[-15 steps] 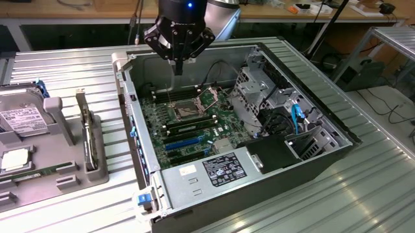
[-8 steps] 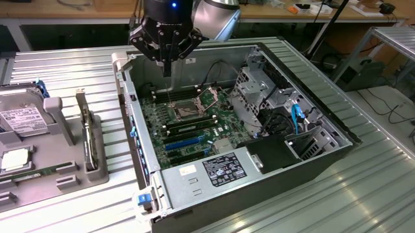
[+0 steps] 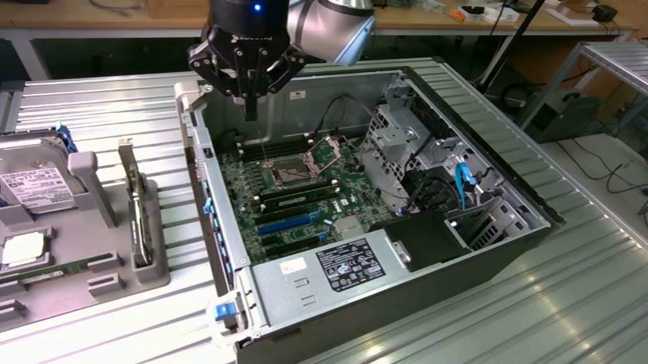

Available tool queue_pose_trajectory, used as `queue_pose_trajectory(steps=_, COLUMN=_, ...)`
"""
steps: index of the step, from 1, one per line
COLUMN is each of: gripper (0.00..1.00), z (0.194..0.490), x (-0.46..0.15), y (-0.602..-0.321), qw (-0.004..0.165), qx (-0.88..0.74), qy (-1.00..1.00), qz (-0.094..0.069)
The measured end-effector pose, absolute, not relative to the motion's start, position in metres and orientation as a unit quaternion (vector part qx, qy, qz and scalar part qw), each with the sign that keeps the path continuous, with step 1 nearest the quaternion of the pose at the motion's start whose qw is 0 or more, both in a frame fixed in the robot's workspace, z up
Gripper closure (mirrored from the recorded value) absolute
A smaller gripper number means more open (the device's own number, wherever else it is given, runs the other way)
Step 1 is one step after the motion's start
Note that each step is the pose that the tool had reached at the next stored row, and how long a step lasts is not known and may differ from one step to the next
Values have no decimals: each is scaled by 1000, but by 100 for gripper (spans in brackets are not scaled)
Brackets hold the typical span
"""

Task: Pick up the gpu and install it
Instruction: 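Reach for the gpu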

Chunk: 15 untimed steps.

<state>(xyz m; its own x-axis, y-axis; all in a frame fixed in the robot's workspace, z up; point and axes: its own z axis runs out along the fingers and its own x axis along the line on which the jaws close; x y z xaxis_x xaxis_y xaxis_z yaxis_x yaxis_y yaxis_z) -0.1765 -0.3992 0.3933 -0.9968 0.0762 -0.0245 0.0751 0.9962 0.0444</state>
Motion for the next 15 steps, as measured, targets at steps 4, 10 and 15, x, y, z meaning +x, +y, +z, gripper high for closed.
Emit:
queue_pose_trajectory(steps=4, gripper=89, z=393, x=-184, y=-399, qw=13, qx=38, qy=999, qz=22)
queue_pose_trajectory(steps=10, gripper=89, z=393, x=-193, y=-399, qw=13, qx=38, qy=999, qz=22)
queue_pose_trajectory(steps=15, gripper=89, z=393, x=-202, y=-399, qw=13, qx=38, qy=999, qz=22)
